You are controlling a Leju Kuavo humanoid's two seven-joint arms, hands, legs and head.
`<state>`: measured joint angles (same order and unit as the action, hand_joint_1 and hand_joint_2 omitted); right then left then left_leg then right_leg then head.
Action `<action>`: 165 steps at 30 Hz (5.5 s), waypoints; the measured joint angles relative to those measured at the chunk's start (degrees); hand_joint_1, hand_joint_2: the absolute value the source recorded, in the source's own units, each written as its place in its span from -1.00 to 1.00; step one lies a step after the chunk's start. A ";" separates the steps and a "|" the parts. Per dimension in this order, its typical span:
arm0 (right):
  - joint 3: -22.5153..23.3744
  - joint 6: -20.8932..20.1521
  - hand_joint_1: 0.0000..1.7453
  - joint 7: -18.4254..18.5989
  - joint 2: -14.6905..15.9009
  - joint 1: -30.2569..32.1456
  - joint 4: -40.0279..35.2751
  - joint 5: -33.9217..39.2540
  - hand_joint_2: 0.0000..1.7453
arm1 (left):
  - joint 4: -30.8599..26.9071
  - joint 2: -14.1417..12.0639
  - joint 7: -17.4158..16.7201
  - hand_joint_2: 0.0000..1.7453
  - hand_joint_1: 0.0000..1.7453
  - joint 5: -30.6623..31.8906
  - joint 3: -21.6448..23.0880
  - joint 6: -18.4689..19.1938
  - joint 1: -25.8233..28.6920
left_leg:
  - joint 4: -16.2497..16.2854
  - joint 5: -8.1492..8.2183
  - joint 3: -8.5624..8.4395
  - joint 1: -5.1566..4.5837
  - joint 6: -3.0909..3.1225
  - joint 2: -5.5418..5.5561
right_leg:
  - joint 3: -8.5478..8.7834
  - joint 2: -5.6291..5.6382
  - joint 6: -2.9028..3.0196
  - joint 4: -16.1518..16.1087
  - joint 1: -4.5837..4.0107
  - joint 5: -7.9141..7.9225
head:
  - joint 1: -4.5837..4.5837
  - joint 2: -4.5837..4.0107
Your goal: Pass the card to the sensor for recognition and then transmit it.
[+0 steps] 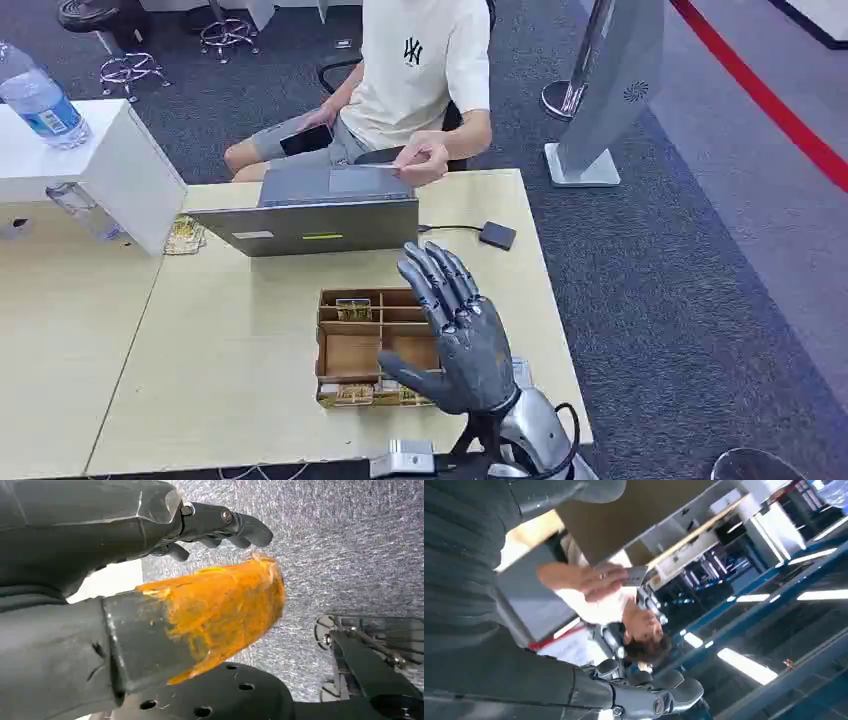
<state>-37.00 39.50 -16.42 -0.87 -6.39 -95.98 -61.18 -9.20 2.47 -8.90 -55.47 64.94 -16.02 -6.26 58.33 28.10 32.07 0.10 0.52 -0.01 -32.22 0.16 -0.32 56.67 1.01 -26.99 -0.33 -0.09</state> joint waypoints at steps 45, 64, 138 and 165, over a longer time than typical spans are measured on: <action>2.95 0.04 1.00 17.36 -3.21 -16.49 23.67 -23.36 1.00 | 0.00 -0.57 -0.74 -1.00 -1.00 0.18 6.84 2.38 -0.85 | 0.01 -0.08 -0.01 0.00 -0.01 0.01 | 0.00 0.00 0.01 0.01 0.00 0.04 | 0.00 0.00; 3.91 -0.15 1.00 12.23 -3.35 -13.35 21.89 -8.63 1.00 | 0.00 -0.57 -0.53 -1.00 -1.00 -1.59 7.04 2.23 -0.84 | 0.01 -0.08 0.00 0.00 -0.01 0.02 | 0.00 -0.01 0.01 0.00 0.00 0.03 | 0.00 0.00; 21.77 -34.75 1.00 8.58 10.10 4.79 16.79 21.71 1.00 | 0.48 -0.66 3.06 -1.00 -1.00 -17.44 7.02 -0.28 0.13 | 0.01 -0.01 0.01 -0.02 0.03 0.03 | 0.00 -0.04 -0.02 -0.05 0.02 0.02 | 0.02 0.00; 26.29 -46.64 1.00 2.55 11.52 2.11 19.41 35.43 1.00 | 0.48 -0.85 3.50 -1.00 -1.00 -18.97 7.02 -0.09 0.14 | 0.01 0.00 0.02 -0.02 0.03 0.03 | 0.00 -0.03 -0.02 -0.05 0.02 0.02 | 0.00 0.00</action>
<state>-10.71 -7.15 -13.88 10.65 -4.29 -76.56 -25.75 -8.72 1.62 -5.40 -74.45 71.95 -16.11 -6.12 58.35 28.09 32.08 0.08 0.55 0.02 -32.21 0.12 -0.33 56.62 1.03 -26.97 -0.33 -0.09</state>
